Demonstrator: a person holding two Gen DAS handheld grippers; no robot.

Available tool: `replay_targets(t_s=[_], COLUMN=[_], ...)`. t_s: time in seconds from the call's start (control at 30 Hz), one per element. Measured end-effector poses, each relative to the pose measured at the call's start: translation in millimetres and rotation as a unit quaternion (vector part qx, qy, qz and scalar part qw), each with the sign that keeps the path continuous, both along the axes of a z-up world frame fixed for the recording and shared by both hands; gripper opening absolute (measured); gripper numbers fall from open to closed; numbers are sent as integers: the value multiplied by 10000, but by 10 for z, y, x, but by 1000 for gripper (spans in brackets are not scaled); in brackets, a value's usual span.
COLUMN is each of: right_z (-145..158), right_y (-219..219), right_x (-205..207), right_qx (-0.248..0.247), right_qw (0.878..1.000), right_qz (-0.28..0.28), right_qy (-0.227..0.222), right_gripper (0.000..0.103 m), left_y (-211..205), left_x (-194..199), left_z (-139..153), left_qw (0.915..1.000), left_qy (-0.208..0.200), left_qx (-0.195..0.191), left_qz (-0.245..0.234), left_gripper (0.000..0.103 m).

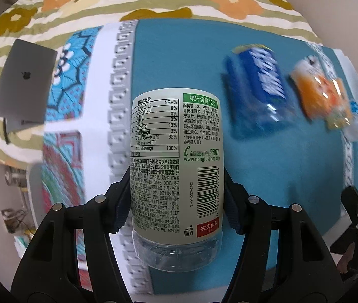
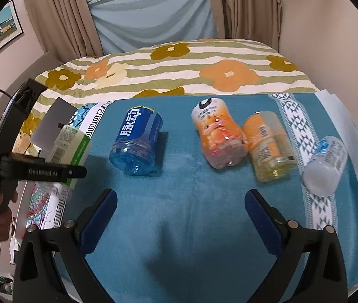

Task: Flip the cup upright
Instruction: 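Lift the clear cup with the left tool toward the right tool, then close the right tool on the cup while the left tool opens and releases it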

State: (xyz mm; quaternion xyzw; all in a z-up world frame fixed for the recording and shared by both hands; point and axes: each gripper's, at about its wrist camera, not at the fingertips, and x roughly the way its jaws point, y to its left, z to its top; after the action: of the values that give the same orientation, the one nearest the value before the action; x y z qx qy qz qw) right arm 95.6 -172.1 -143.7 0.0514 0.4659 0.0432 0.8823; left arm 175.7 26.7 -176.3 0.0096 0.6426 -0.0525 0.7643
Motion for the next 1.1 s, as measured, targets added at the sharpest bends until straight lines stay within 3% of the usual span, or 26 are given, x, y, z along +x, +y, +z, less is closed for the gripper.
replay_targets(t_s=[0.5, 1.1], right_z=[115, -18], right_y=[-421, -704], right_x=[-418, -638], right_qx=[-305, -344], right_qw=[9988, 9988], right_qz=[378, 344], right_qy=[-90, 48], right_gripper=[101, 101], left_y=[-901, -1330], left_x=[-782, -763], left_z=[-150, -410], left_qw=[9985, 9996], left_qy=[-80, -102], left_qx=[-320, -15], left_qz=[446, 249], left_gripper=[66, 67])
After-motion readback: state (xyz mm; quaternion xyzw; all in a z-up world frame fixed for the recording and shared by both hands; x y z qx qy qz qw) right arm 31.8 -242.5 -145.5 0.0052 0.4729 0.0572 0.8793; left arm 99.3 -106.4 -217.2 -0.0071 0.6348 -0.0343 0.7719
